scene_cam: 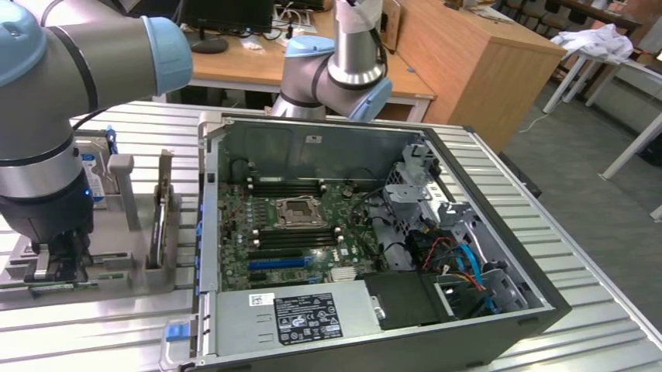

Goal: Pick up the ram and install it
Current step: 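Pick up the ram and move it above insertion slot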

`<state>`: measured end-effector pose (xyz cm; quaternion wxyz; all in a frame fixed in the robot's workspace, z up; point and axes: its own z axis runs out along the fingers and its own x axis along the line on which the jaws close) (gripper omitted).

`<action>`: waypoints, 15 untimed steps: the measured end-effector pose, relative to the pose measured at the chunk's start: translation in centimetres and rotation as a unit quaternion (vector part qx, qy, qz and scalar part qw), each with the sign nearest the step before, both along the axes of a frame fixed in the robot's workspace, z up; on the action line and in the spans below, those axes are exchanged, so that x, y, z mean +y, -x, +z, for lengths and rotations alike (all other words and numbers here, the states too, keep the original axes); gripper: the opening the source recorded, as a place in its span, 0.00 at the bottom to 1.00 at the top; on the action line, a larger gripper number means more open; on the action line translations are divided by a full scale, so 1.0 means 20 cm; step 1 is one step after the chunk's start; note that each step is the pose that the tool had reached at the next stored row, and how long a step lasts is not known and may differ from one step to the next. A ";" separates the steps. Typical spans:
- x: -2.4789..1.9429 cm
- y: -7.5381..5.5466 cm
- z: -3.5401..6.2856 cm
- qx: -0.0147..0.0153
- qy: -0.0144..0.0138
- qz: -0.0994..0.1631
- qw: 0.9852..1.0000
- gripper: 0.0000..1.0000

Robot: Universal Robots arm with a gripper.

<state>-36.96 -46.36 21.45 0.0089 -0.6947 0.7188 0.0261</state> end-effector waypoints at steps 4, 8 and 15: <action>0.000 0.00 -0.002 0.000 0.000 0.000 1.000 0.30; -0.002 0.00 -0.024 0.000 0.000 0.000 1.000 0.30; -0.003 0.00 -0.054 0.000 0.000 0.000 1.000 0.30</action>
